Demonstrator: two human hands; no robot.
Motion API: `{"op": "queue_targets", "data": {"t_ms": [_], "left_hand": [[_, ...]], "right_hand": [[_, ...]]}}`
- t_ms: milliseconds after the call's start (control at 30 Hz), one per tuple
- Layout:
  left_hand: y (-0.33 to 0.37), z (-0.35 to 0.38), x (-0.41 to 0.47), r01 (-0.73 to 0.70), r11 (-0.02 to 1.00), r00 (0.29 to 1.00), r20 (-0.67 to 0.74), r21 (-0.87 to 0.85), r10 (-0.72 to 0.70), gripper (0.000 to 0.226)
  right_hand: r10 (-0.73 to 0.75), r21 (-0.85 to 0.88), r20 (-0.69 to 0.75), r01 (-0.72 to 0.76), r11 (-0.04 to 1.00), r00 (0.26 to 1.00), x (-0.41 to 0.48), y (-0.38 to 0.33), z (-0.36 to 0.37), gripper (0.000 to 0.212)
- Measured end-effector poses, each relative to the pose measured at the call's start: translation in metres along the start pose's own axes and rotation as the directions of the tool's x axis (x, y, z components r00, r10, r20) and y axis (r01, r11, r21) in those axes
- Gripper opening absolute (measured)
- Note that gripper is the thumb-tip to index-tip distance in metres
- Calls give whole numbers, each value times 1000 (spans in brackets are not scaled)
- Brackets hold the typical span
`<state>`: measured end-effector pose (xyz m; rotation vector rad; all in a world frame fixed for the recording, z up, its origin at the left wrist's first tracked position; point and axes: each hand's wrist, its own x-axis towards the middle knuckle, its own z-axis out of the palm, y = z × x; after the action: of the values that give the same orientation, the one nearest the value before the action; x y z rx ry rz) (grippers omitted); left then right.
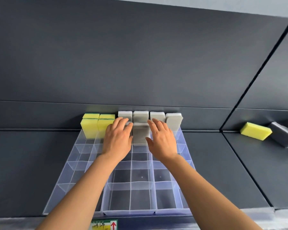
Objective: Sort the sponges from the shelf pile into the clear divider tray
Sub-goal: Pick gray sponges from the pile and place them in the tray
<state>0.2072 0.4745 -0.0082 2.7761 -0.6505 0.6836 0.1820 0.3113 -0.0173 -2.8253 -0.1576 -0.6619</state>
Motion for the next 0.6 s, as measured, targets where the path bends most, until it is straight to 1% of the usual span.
{"op": "queue_targets", "data": {"t_ms": [133, 200, 300, 500, 600], "left_hand": [[26, 1, 1, -71, 997, 997, 0, 22, 71, 58], [45, 3, 2, -115, 993, 993, -16, 37, 116, 57], [79, 9, 2, -152, 988, 988, -25, 36, 153, 54], [169, 21, -5, -198, 980, 980, 37, 7, 197, 55], [217, 26, -7, -219, 976, 974, 56, -13, 219, 51]], "right_hand": [[47, -83, 17, -46, 996, 999, -22, 24, -17, 61], [75, -130, 34, -70, 989, 997, -36, 40, -29, 56], [113, -152, 61, -103, 983, 992, -57, 69, -47, 53], [176, -162, 127, -154, 975, 976, -111, 140, -93, 54], [207, -188, 136, -180, 966, 969, -139, 177, -116, 51]]}}
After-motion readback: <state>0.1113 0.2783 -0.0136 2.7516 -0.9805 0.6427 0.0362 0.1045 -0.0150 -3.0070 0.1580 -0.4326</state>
